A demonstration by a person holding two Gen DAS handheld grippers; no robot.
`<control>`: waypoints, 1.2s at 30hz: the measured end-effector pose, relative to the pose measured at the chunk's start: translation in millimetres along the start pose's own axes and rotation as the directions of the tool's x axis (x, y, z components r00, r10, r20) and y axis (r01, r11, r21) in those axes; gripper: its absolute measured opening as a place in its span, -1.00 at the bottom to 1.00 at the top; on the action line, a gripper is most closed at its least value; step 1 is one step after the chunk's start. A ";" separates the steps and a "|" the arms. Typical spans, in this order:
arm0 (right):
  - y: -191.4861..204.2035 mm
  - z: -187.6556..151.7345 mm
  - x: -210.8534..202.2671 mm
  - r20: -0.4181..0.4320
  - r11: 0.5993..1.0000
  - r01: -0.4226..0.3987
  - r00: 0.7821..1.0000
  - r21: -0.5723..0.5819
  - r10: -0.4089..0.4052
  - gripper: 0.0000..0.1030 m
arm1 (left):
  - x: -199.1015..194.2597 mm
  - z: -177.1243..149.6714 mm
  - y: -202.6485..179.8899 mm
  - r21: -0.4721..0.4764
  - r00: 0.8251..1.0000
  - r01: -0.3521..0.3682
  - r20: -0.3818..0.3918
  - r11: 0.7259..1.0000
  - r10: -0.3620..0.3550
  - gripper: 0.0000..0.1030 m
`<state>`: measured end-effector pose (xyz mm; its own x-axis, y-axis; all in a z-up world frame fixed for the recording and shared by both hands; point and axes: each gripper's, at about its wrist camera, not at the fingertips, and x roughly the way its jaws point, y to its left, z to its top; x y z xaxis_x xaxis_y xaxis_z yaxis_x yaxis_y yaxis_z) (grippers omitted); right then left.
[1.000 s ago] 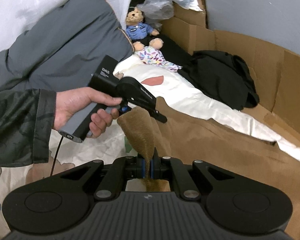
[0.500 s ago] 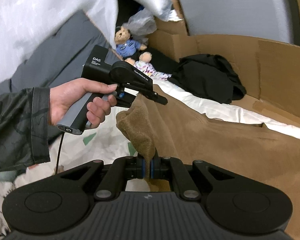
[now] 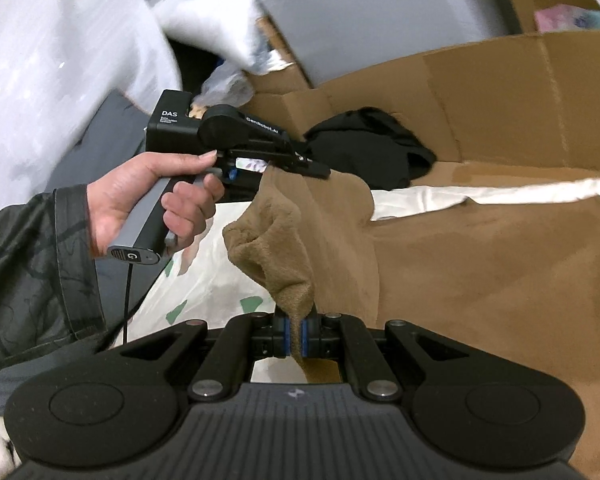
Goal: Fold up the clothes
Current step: 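Lift the shirt edge with the right tool while the left tool holds it too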
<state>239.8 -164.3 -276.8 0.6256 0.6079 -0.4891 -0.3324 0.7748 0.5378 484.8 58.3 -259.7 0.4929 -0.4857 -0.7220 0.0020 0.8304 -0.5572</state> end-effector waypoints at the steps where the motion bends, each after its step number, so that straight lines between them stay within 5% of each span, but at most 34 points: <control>1: -4.8 -2.0 -2.9 0.005 1.000 0.005 1.000 0.013 -0.005 -0.90 | 4.5 -2.0 -5.9 0.008 1.000 0.001 -0.006 1.000 -0.001 -0.78; 18: -77.9 -36.4 -45.0 0.059 0.978 0.031 0.997 0.205 -0.044 -0.90 | 88.0 -39.9 -83.5 0.049 0.995 -0.025 -0.090 0.998 0.030 -0.78; 36: -115.6 -56.5 -56.2 0.072 0.942 0.061 0.993 0.329 -0.090 -0.90 | 143.0 -61.5 -120.3 0.136 0.983 -0.042 -0.169 0.990 0.065 -0.77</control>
<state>203.2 -278.1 -350.3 0.7019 0.5219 -0.4848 -0.0426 0.7101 0.7028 501.6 -127.8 -321.1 0.3373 -0.4702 -0.8156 0.0995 0.8793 -0.4657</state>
